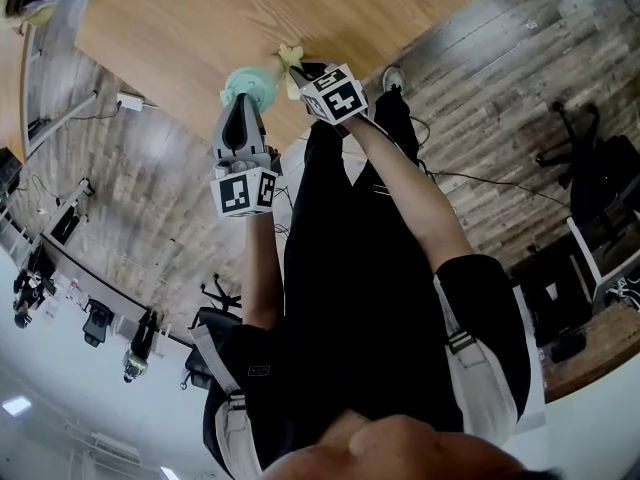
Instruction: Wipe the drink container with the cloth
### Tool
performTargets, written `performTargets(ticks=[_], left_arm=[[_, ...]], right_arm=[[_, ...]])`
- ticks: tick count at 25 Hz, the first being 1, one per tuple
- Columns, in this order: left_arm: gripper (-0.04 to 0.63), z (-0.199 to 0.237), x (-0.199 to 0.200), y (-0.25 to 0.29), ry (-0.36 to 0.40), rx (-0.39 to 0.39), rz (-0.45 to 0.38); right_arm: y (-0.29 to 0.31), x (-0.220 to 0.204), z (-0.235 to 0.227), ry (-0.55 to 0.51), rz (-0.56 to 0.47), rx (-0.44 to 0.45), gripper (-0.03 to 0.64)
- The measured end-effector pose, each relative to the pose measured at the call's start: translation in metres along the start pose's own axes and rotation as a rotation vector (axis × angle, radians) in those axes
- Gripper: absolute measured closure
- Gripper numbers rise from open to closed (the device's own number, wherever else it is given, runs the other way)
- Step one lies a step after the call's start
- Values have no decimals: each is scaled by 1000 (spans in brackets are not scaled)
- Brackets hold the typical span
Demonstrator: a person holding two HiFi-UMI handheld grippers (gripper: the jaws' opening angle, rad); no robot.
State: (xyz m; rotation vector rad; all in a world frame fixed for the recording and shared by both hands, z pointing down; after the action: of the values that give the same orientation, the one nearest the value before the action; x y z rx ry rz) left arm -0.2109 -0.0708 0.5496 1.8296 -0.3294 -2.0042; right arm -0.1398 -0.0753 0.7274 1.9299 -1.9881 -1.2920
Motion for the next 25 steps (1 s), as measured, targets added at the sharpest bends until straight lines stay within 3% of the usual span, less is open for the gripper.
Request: performTargets(ticks=[8, 11, 15, 25], left_arm=[[571, 3, -3, 0, -11, 6, -8], [571, 0, -4, 0, 29, 13, 0], [571, -2, -5, 0, 18, 17, -4], [571, -5, -3, -1, -10, 43, -5]], right_arm=[[-45, 45, 54, -84, -80, 119, 575], [-71, 59, 75, -135, -116, 157, 575], [-83, 67, 83, -173, -137, 164, 575], [-27, 26, 39, -150, 10, 122, 575]])
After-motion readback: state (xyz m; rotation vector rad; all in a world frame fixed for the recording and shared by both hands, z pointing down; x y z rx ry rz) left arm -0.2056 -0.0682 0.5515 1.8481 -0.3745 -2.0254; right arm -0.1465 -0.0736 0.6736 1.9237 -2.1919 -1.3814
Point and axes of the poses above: the fingertips, and each gripper's own axes: y forward along the fingers, z to its left, x out of its top, the point moved 1 cm from there along -y, backward along the fingers, and after that the axes turned 6 degrees about x, right-handed, at the moved point
